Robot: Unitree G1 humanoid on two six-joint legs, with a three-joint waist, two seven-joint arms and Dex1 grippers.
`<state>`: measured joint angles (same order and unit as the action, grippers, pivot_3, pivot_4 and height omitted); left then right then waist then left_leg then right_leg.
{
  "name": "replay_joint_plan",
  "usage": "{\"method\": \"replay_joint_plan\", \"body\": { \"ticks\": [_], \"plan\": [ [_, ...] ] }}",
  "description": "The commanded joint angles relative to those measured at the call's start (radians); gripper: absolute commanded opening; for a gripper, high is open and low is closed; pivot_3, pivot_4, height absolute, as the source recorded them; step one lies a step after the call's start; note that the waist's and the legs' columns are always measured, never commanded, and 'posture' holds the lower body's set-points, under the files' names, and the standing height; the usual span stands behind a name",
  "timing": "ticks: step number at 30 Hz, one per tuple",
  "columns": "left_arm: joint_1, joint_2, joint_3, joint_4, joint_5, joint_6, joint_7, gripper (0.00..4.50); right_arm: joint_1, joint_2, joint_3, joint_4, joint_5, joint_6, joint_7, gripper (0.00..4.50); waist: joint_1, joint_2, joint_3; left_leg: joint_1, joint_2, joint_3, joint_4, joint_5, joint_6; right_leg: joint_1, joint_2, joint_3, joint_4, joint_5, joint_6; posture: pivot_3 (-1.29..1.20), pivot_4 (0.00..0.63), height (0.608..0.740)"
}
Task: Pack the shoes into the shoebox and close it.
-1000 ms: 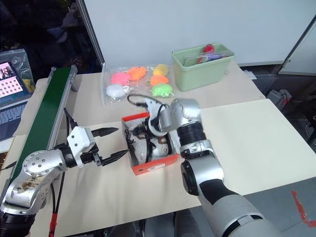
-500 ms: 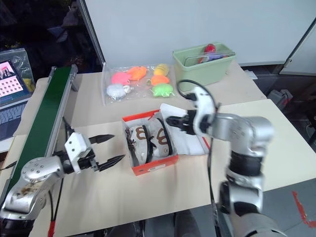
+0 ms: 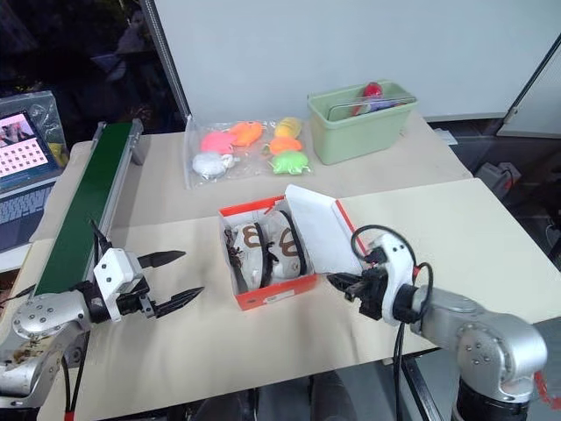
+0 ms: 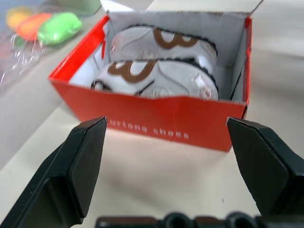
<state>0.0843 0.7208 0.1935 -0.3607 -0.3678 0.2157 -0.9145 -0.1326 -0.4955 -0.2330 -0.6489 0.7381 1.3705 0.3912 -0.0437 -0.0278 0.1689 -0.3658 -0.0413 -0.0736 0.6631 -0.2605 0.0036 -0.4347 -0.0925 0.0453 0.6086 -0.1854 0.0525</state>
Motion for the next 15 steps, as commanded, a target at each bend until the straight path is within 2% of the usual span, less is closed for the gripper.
{"method": "replay_joint_plan", "body": {
  "ticks": [1, 6, 15],
  "plan": [
    [-0.020, 0.011, 0.010, -0.007, -0.012, -0.012, -0.006, 4.29, 0.034, -0.009, 0.090, 0.046, -0.114, -0.145, -0.038, 0.01, 0.001, 0.000, 0.000, 0.000, 0.000, 0.000, 0.000, 0.000, 0.000, 0.000, 0.000, 0.000, 0.000, 0.000, 0.000, 0.00, 0.150, 0.740],
    [-0.032, 0.012, 0.008, -0.016, -0.012, 0.000, -0.002, 4.29, 0.048, 0.009, 0.226, 0.172, -0.268, -0.289, -0.093, 0.01, 0.002, 0.000, 0.000, -0.001, 0.000, 0.000, 0.000, 0.000, 0.000, -0.001, 0.000, 0.000, 0.000, 0.003, -0.004, 0.00, 0.150, 0.740],
    [-0.071, 0.017, 0.008, -0.001, -0.009, 0.009, -0.001, 4.29, 0.011, 0.155, 0.189, 0.363, -0.387, -0.456, -0.212, 0.01, 0.001, 0.000, 0.000, -0.001, 0.000, -0.001, 0.000, 0.000, 0.000, -0.001, 0.000, 0.000, 0.000, 0.004, -0.007, 0.00, 0.150, 0.740]
  ]
}}
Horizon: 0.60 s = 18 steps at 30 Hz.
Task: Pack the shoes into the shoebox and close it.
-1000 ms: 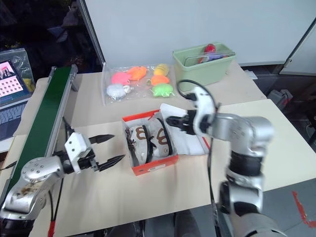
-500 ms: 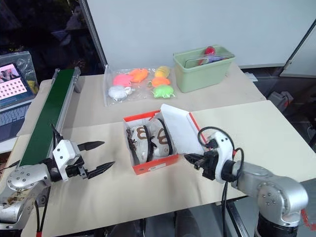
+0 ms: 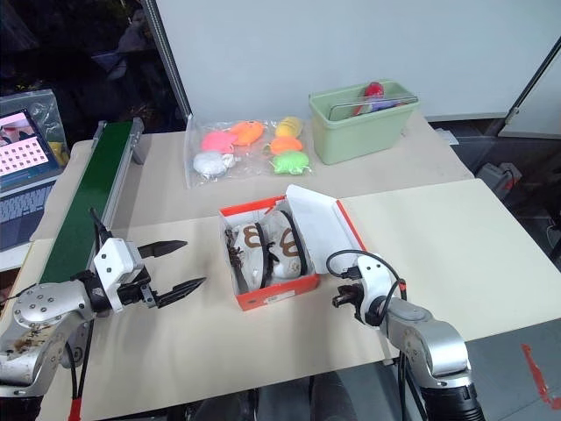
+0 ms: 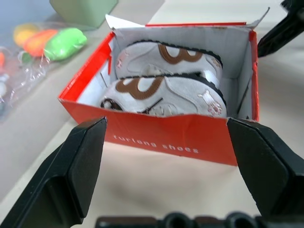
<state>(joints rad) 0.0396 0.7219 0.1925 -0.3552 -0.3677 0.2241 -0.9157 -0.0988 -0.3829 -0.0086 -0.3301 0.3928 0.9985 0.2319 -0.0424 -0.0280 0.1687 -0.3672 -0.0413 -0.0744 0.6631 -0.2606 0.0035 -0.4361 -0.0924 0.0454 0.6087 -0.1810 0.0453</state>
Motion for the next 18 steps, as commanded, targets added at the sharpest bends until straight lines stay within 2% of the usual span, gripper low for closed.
{"method": "replay_joint_plan", "body": {
  "ticks": [1, 7, 11, 14, 18],
  "plan": [
    [-0.031, 0.017, 0.009, -0.004, -0.009, 0.002, 0.000, 4.29, -0.032, 0.069, -0.059, 0.068, -0.049, -0.106, -0.078, 0.01, -0.001, 0.000, 0.000, 0.000, 0.000, 0.000, 0.000, 0.000, 0.000, 0.000, 0.000, 0.000, 0.000, 0.000, 0.000, 0.00, 0.150, 0.740],
    [-0.067, 0.020, 0.005, 0.009, -0.006, 0.004, 0.000, 4.29, -0.101, 0.276, -0.253, 0.147, 0.012, -0.215, -0.213, 0.01, 0.000, 0.000, 0.000, 0.001, 0.000, 0.000, 0.000, 0.000, 0.000, 0.000, 0.001, 0.000, 0.001, 0.001, -0.001, 0.00, 0.150, 0.740],
    [-0.084, 0.022, -0.002, 0.012, -0.005, 0.003, -0.003, 4.29, -0.158, 0.417, -0.392, 0.179, 0.119, -0.285, -0.281, 0.01, -0.003, 0.000, 0.000, 0.000, 0.000, -0.001, 0.000, 0.000, 0.000, -0.002, 0.001, 0.000, 0.001, 0.001, -0.002, 0.00, 0.150, 0.740],
    [-0.088, 0.024, -0.003, 0.010, -0.005, 0.004, -0.007, 4.29, -0.190, 0.509, -0.451, 0.154, 0.235, -0.326, -0.280, 0.01, -0.004, 0.001, 0.000, 0.000, 0.001, -0.002, 0.000, 0.000, 0.000, -0.002, 0.001, 0.000, 0.001, 0.001, -0.002, 0.00, 0.150, 0.740],
    [-0.090, 0.027, -0.003, 0.015, -0.004, 0.001, -0.008, 4.29, -0.206, 0.562, -0.470, 0.114, 0.378, -0.344, -0.261, 0.01, -0.004, 0.002, 0.001, 0.000, 0.001, -0.002, 0.000, 0.000, 0.000, -0.003, 0.001, 0.000, 0.002, 0.001, -0.002, 0.00, 0.150, 0.740]
  ]
}}
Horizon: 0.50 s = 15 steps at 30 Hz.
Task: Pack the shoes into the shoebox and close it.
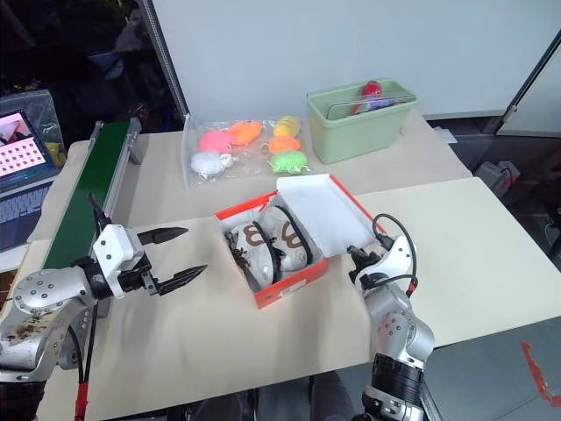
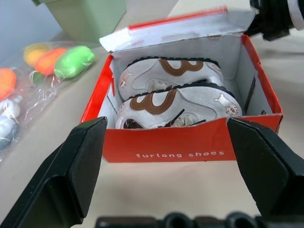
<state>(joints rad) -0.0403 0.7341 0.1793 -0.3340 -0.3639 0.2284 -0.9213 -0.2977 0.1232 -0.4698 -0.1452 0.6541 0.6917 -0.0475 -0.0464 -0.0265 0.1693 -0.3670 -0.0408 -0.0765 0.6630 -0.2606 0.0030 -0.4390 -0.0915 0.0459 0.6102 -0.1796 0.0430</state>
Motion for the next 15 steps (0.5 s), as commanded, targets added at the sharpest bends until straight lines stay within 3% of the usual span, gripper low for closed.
{"method": "replay_joint_plan", "body": {
  "ticks": [1, 4, 8, 12, 15],
  "plan": [
    [-0.010, 0.015, 0.010, -0.006, -0.006, -0.004, -0.001, 4.29, -0.014, 0.064, -0.013, -0.080, 0.158, -0.037, 0.023, 0.01, 0.000, 0.000, 0.000, 0.000, 0.000, 0.000, 0.000, 0.000, 0.000, 0.000, 0.000, 0.000, 0.000, 0.000, 0.000, 0.00, 0.150, 0.740],
    [-0.008, 0.015, 0.011, -0.010, -0.005, 0.000, 0.003, 4.29, -0.023, 0.029, 0.052, -0.166, 0.322, 0.025, 0.135, 0.01, -0.001, 0.001, 0.000, 0.000, 0.000, 0.000, 0.000, 0.000, 0.000, 0.000, 0.001, -0.001, 0.000, 0.000, 0.000, 0.00, 0.150, 0.740],
    [-0.008, 0.011, 0.011, -0.013, -0.004, 0.009, 0.015, 4.29, 0.014, -0.146, 0.203, -0.257, 0.343, 0.130, 0.310, 0.01, -0.008, 0.002, 0.001, 0.000, 0.001, 0.000, 0.000, 0.000, 0.000, 0.000, 0.001, 0.000, 0.000, 0.000, 0.000, 0.00, 0.150, 0.740],
    [0.008, 0.008, 0.014, -0.029, -0.006, 0.018, 0.022, 4.29, 0.024, -0.476, 0.412, -0.412, 0.332, 0.243, 0.600, 0.01, 0.001, 0.002, 0.001, 0.000, 0.000, 0.001, 0.000, 0.000, 0.000, 0.001, 0.000, -0.001, -0.001, 0.000, 0.000, 0.00, 0.150, 0.740],
    [0.013, 0.008, 0.013, -0.034, -0.006, 0.020, 0.024, 4.29, -0.038, -0.601, 0.504, -0.397, 0.252, 0.231, 0.654, 0.01, 0.001, 0.000, 0.000, 0.000, 0.000, 0.001, 0.000, 0.000, 0.001, 0.001, 0.000, -0.002, -0.001, -0.001, 0.001, 0.00, 0.150, 0.740]
  ]
}}
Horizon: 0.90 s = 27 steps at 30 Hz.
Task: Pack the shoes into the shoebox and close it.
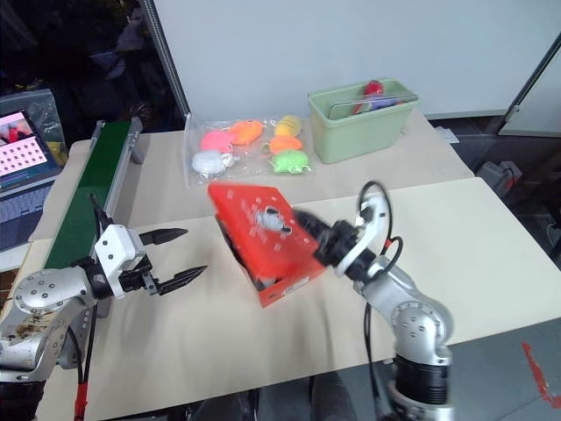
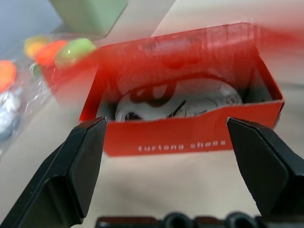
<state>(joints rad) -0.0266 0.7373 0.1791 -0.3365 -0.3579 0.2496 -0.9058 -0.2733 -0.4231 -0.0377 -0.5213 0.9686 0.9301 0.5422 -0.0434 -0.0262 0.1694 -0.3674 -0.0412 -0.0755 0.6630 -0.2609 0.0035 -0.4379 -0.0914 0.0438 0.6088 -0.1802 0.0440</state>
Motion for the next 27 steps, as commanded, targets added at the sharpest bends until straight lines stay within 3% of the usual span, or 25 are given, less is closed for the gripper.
{"method": "replay_joint_plan", "body": {
  "ticks": [1, 4, 7, 15, 22, 27],
  "plan": [
    [-0.001, 0.003, 0.014, -0.032, -0.012, 0.000, 0.012, 4.29, -0.101, -0.073, 0.112, 0.006, -0.115, -0.013, 0.056, 0.01, -0.003, 0.000, 0.000, 0.001, 0.000, 0.000, 0.000, 0.000, 0.000, 0.000, 0.000, 0.000, 0.000, 0.000, 0.000, 0.00, 0.150, 0.740],
    [0.000, 0.000, 0.014, -0.034, -0.011, 0.002, 0.018, 4.29, -0.204, -0.068, 0.231, 0.113, -0.270, -0.028, 0.003, 0.01, -0.006, -0.001, 0.000, 0.002, 0.000, 0.003, 0.000, 0.000, 0.000, 0.001, 0.001, 0.000, 0.000, 0.000, 0.001, 0.00, 0.150, 0.740],
    [0.012, -0.003, 0.013, -0.048, -0.012, 0.005, 0.024, 4.29, -0.291, 0.026, 0.298, 0.261, -0.391, -0.060, -0.067, 0.01, -0.004, -0.001, 0.000, 0.004, 0.001, 0.004, 0.000, 0.000, -0.001, 0.001, 0.002, 0.000, 0.001, 0.001, -0.001, 0.00, 0.150, 0.740],
    [0.033, -0.009, 0.017, -0.074, -0.016, 0.011, 0.042, 4.29, -0.407, 0.151, 0.420, 0.583, -0.622, -0.165, -0.055, 0.01, 0.001, -0.001, -0.001, -0.002, 0.001, 0.001, 0.000, 0.000, -0.001, -0.003, -0.001, 0.000, 0.002, 0.002, -0.003, 0.00, 0.150, 0.740],
    [0.040, -0.009, 0.019, -0.081, -0.015, 0.015, 0.051, 4.29, -0.385, 0.143, 0.459, 0.587, -0.680, -0.136, 0.018, 0.01, 0.000, -0.001, -0.001, 0.003, 0.001, 0.001, 0.000, 0.000, -0.002, 0.000, 0.001, 0.000, 0.001, 0.002, -0.003, 0.00, 0.150, 0.740],
    [0.041, -0.040, 0.013, -0.077, -0.012, 0.048, 0.108, 4.29, -0.373, 0.143, 0.406, 0.536, -0.690, -0.107, 0.005, 0.01, 0.000, -0.001, -0.001, 0.004, 0.001, 0.002, 0.000, 0.000, -0.002, 0.001, 0.000, 0.000, 0.001, 0.002, -0.003, 0.00, 0.150, 0.740]
  ]
}}
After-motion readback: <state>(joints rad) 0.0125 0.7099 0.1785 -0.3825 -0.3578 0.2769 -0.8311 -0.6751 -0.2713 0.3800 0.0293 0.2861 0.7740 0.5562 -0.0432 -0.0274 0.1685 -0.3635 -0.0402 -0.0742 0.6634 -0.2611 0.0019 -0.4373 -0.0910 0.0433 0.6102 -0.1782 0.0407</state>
